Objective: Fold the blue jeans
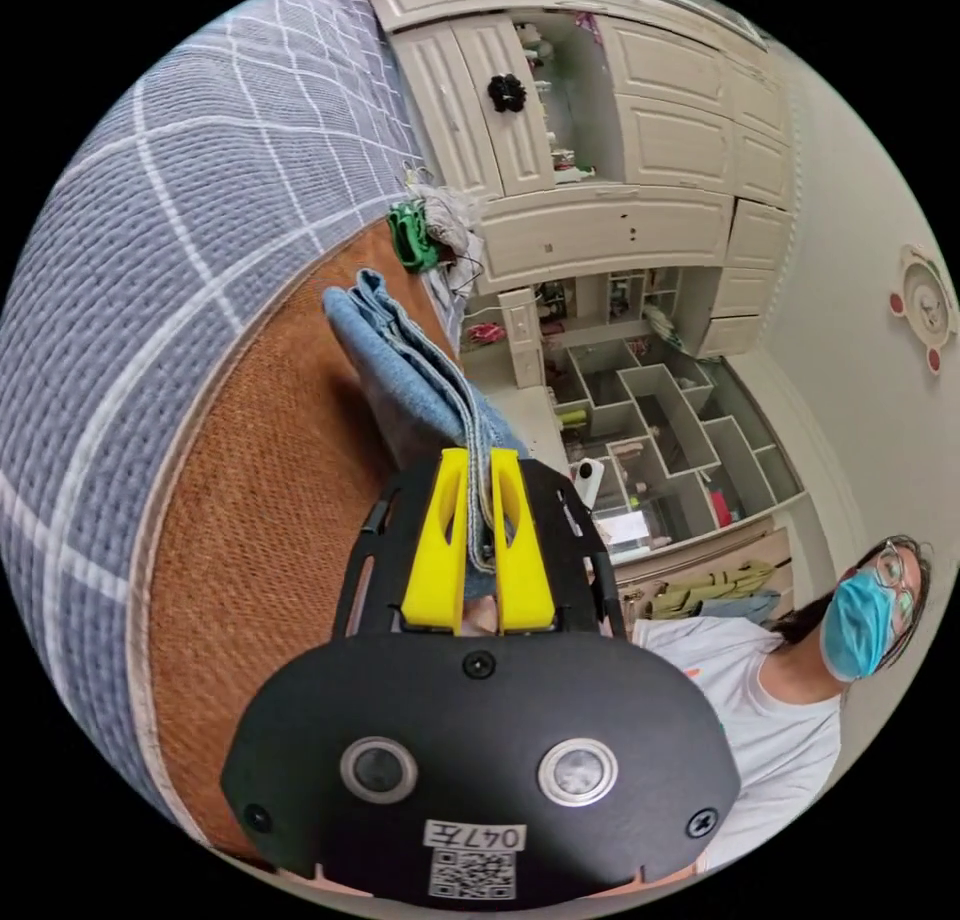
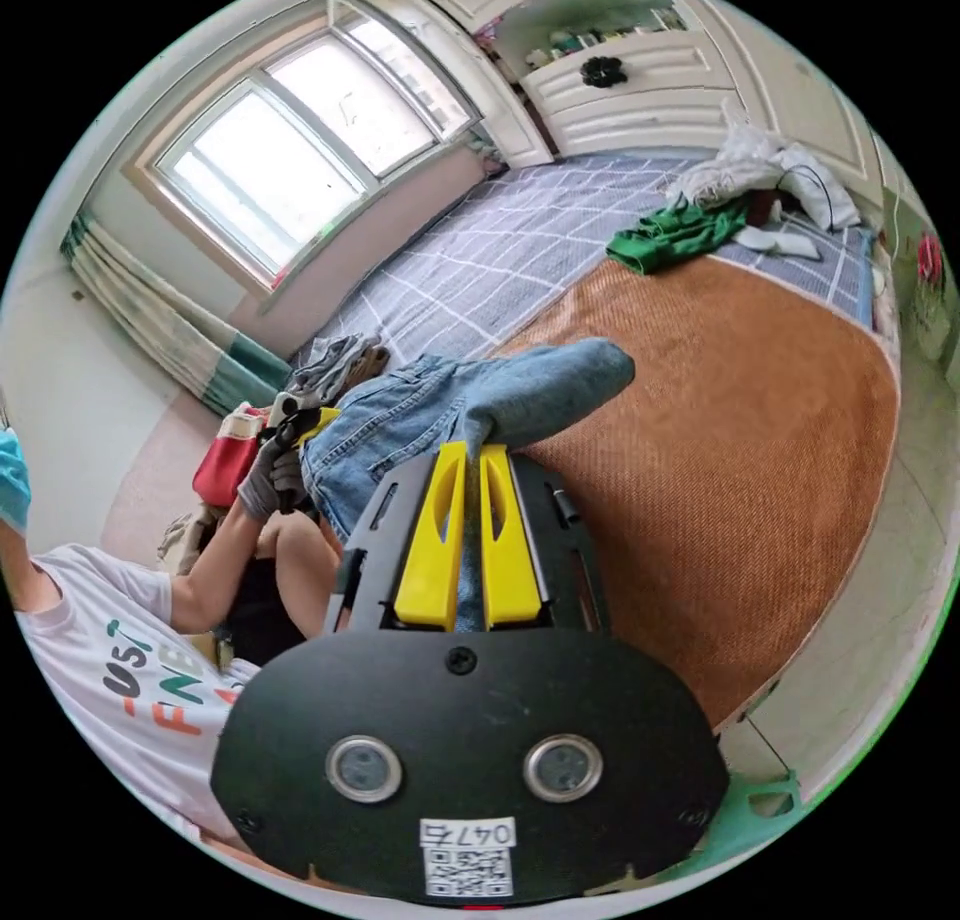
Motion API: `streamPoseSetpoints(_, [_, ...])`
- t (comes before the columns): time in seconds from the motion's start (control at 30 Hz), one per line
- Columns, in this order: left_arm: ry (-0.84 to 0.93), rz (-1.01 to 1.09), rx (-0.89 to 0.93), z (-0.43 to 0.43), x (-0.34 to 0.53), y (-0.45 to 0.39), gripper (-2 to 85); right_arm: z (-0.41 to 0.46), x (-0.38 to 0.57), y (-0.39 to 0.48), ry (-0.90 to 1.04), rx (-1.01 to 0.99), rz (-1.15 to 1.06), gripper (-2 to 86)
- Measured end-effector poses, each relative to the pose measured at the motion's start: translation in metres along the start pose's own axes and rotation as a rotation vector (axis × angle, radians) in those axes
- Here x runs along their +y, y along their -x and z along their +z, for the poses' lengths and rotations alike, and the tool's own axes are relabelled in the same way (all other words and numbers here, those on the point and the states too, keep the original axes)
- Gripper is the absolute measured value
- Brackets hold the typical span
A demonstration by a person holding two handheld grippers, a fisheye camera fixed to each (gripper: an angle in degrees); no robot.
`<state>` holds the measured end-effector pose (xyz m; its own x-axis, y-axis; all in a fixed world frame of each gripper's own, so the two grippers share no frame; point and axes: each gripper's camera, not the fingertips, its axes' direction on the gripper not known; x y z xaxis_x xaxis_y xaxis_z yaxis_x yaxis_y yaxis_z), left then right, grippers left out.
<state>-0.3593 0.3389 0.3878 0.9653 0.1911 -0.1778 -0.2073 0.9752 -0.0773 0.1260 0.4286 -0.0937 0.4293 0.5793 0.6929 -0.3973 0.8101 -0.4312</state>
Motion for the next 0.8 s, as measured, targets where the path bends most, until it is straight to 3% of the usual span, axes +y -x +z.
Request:
streamPoseSetpoints(0.13, [-0.087, 0.054, -0.02, -0.1, -0.006, -0.066, 3.3, -0.032, -0.061, 0.08, -0.055, 0.021, -0.197, -0.5])
streamPoseSetpoints(0.23, [-0.188, 0.099, -0.069, -0.248, -0.026, -0.13, 3.3, -0.033, -0.116, 0.142, -0.15, -0.071, -0.309, -0.5])
streamPoseSetpoints(0.3, [-0.272, 0.178, -0.148, -0.394, -0.039, -0.189, 3.5, -0.02, -0.152, 0.18, -0.205, -0.157, -0.355, -0.5])
streamPoseSetpoints(0.47, [-0.43, 0.196, -0.394, -0.671, -0.053, -0.267, 3.7, 0.073, -0.254, 0.287, -0.244, -0.365, -0.398, -0.4])
streamPoseSetpoints(0.63, [-0.578, -0.062, -0.635, -0.872, -0.058, -0.204, 4.8, 0.203, -0.298, 0.326, -0.139, -0.386, -0.301, 0.3])
streamPoseSetpoints(0.7, [-0.732, -0.254, -0.695, -0.953, -0.007, -0.14, 8.7, 0.259, -0.29, 0.311, -0.01, -0.335, -0.226, 1.9])
streamPoseSetpoints(0.8, [-0.837, -0.208, -0.69, -1.009, 0.056, -0.136, 12.6, 0.271, -0.249, 0.255, 0.018, -0.401, -0.127, 4.2])
